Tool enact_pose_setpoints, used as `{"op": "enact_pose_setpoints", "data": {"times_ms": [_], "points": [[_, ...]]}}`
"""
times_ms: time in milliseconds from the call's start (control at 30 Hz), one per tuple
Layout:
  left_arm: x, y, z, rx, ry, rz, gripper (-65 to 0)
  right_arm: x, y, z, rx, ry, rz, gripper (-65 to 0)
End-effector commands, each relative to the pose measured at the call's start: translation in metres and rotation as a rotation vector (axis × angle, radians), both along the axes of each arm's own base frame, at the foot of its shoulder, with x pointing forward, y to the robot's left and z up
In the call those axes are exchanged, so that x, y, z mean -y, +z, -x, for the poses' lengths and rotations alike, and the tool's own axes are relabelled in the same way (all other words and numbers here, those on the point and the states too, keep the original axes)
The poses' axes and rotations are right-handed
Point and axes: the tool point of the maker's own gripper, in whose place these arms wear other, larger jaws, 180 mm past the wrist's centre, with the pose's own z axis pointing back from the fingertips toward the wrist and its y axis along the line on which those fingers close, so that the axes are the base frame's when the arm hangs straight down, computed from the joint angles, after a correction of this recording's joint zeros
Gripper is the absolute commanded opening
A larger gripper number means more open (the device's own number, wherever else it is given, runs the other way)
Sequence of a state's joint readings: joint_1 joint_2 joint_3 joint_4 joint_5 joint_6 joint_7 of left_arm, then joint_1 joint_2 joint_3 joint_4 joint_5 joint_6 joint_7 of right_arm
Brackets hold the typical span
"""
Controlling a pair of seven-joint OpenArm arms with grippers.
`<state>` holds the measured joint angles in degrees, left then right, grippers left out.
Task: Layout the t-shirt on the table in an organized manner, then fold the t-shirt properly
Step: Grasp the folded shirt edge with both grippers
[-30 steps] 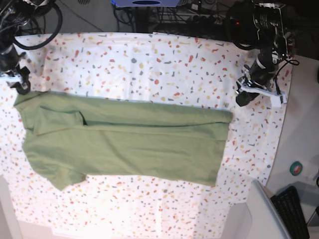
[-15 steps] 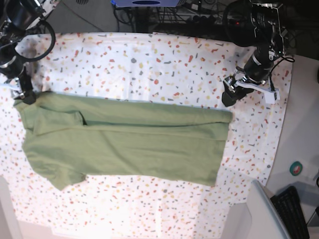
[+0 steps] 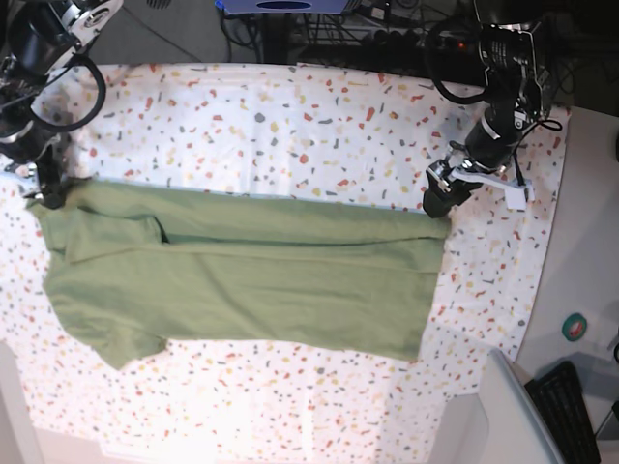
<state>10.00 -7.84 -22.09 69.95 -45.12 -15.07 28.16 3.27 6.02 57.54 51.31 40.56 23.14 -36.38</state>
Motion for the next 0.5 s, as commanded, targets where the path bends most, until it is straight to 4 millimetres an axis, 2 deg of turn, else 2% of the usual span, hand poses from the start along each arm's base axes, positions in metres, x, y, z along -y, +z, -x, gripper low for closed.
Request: {"op": "enact_pose_setpoints", "data": {"times_ms": [0, 33, 200, 267, 333, 467], "points": [[-0.003, 0.003, -0.004, 0.009, -0.001, -0.005, -8.2, 0.004, 0.000, 0.002, -0.021, 0.013, 0.002, -41.0], [-0.003, 0.002, -0.003, 0.004, 0.000, -0.003, -8.2, 0.004, -0.002, 0.003, -0.025, 0.013, -0.003, -43.4], [-0.003, 0.003, -0.005, 0.010, 0.003, -0.004, -8.2, 0.004, -0.001, -0.001, -0.019, 0.007, -0.011, -47.0], [-0.003, 0.005, -0.011, 0.020, 0.002, -0.004, -8.2, 0.004, -0.001, -0.002, -0.017, 0.007, -0.011, -54.6], [-0.001, 0.006, -0.014, 0.023, -0.005, -0.005, -8.2, 0.003, 0.001, -0.007, -0.006, 0.009, -0.014, -65.0], [0.000, 0.010, -0.024, 0.037, -0.010, -0.004, -8.2, 0.000, 0.001, -0.009, -0.006, 0.008, -0.019, -65.0]]}}
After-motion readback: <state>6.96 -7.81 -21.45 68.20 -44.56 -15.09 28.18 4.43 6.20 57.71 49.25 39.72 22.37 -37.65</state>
